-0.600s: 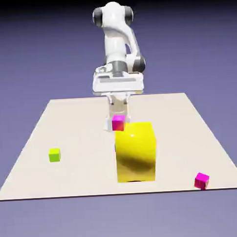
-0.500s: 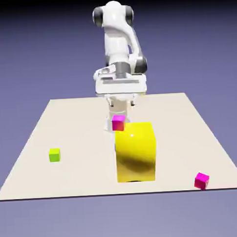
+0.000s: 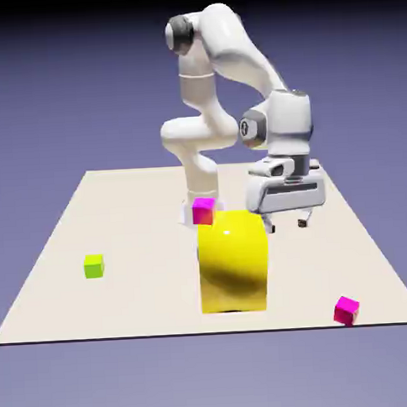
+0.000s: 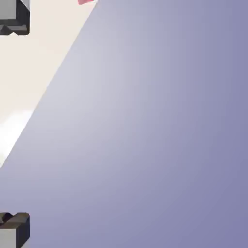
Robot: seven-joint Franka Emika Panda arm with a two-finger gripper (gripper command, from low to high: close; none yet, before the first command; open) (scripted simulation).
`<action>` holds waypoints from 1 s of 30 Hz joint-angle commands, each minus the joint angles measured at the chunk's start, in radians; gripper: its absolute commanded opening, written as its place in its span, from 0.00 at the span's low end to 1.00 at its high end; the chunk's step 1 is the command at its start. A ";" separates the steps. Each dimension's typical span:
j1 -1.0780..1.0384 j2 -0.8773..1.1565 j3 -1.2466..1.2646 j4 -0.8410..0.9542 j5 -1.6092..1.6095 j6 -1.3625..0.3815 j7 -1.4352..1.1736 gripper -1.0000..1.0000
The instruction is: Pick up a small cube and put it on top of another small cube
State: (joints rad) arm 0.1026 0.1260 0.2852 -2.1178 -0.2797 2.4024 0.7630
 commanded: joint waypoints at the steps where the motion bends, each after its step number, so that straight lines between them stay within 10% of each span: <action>1: 0.002 0.036 0.015 0.036 -0.015 -0.033 0.001 0.50; 30: 0.094 0.979 0.379 0.881 -0.406 -0.796 0.051 0.50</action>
State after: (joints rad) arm 0.1969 1.1046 0.6646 -1.2367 -0.6852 1.6068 0.8140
